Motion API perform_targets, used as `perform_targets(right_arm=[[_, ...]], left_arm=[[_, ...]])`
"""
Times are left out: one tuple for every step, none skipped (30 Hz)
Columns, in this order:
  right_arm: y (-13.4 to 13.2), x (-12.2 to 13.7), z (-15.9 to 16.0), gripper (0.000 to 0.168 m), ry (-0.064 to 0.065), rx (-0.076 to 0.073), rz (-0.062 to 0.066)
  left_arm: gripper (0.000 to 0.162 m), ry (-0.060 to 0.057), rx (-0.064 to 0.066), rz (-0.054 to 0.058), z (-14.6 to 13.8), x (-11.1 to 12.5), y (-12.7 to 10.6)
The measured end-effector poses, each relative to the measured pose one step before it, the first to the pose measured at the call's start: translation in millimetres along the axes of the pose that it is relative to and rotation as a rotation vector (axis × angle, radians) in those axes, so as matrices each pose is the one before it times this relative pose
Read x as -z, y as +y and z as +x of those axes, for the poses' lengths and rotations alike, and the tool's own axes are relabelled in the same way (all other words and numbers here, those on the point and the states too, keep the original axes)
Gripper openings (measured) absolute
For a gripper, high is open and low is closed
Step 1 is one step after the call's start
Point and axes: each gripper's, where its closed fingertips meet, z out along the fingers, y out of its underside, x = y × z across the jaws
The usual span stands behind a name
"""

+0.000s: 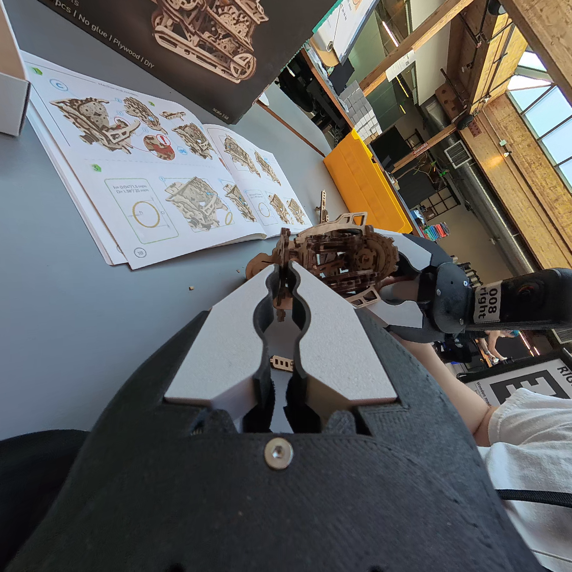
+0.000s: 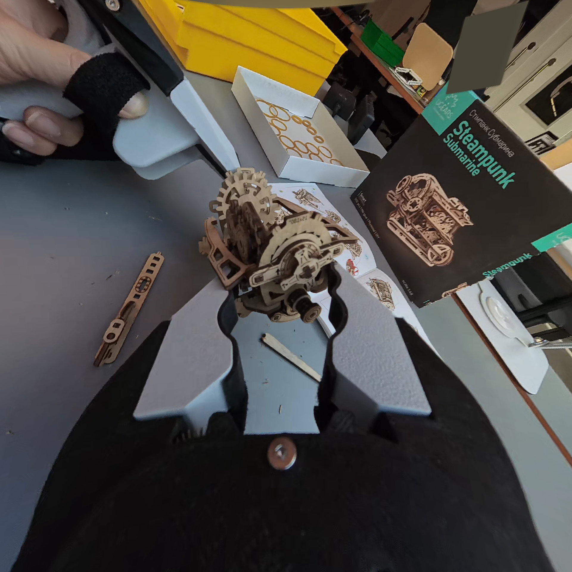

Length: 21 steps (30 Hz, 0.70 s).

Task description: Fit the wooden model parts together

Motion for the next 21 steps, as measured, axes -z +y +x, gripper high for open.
perform_targets(right_arm=[[-0.56,0.44,0.78,0.057,-0.0050,-0.0216,0.0080],[-0.45,0.41,1.09,0.057,-0.0001,-0.0139,0.0051],[0.14,0.04,0.92,0.057,0.0009,-0.0074,0.0009],[0.07,0.01,-0.02,0.057,-0.0015,-0.0031,0.0014],[-0.10,-0.05,-0.17,0.057,0.0004,-0.0004,0.0030],[-0.10,0.11,-0.03,0.057,0.0030,0.0003,0.0023],[-0.54,0.17,-0.06,0.057,0.0049,-0.0012,0.0045],[-1.16,0.32,-0.05,0.057,0.0061,-0.0054,0.0058],[-1.00,0.21,-0.15,0.057,0.0062,-0.0088,0.0046],[-0.32,0.03,-0.44,0.057,0.0062,-0.0130,0.0011],[-0.40,0.20,-0.81,0.057,0.0051,-0.0101,0.0037],[0.01,0.49,0.06,0.058,0.0118,-0.0058,0.0036],[-0.48,0.64,-0.34,0.058,0.0111,-0.0063,0.0051],[-0.52,0.71,-0.31,0.058,0.0127,-0.0072,0.0031],[-0.13,0.60,-0.49,0.058,0.0131,0.0011,0.0000],[0.84,0.62,0.07,0.058,0.0159,0.0084,-0.0040],[0.87,0.35,-0.69,0.058,0.0101,0.0065,-0.0024],[1.01,0.47,-1.08,0.058,0.0049,0.0003,-0.0021],[0.99,0.37,-0.69,0.058,0.0042,-0.0024,-0.0003],[1.71,0.21,0.59,0.059,0.0086,0.0025,-0.0056],[1.13,0.15,0.02,0.059,0.0019,0.0044,-0.0047]], left_arm=[[0.002,0.0020,-0.0021,0.0061,0.83,-0.10,-0.25],[0.002,0.0019,0.0000,0.0006,0.73,-0.38,0.50],[0.002,0.0014,0.0014,0.0022,0.42,-0.12,0.16],[0.002,-0.0006,0.0014,0.0038,0.04,-0.07,-0.12],[0.003,-0.0009,-0.0002,0.0041,0.07,0.14,-0.20],[0.003,-0.0008,-0.0020,0.0073,0.47,0.29,-0.57],[0.002,-0.0015,-0.0048,0.0111,0.55,0.36,-0.90],[0.002,-0.0027,-0.0082,0.0121,0.67,0.41,-1.04],[0.002,-0.0049,-0.0104,0.0128,0.50,0.46,-0.84],[0.002,-0.0059,-0.0115,0.0101,0.42,0.34,-0.58],[0.002,-0.0065,-0.0132,0.0090,0.33,0.28,-0.39],[0.002,-0.0065,-0.0146,0.0087,0.53,0.27,-0.39],[0.002,-0.0072,-0.0150,0.0077,0.42,0.22,-0.31],[0.002,-0.0066,-0.0139,0.0075,0.61,0.01,-0.07],[0.001,-0.0065,-0.0127,0.0028,0.41,-0.31,0.52],[0.001,-0.0060,-0.0119,-0.0009,0.35,-0.39,0.89],[0.001,-0.0056,-0.0108,0.0000,0.30,-0.43,0.55],[0.001,-0.0056,-0.0107,-0.0006,0.17,-0.42,0.77],[0.001,-0.0049,-0.0111,-0.0037,0.22,-0.53,1.09],[0.002,-0.0032,-0.0105,-0.0036,0.51,-0.54,1.04],[0.002,-0.0051,-0.0095,-0.0020,0.33,-0.42,0.72]])
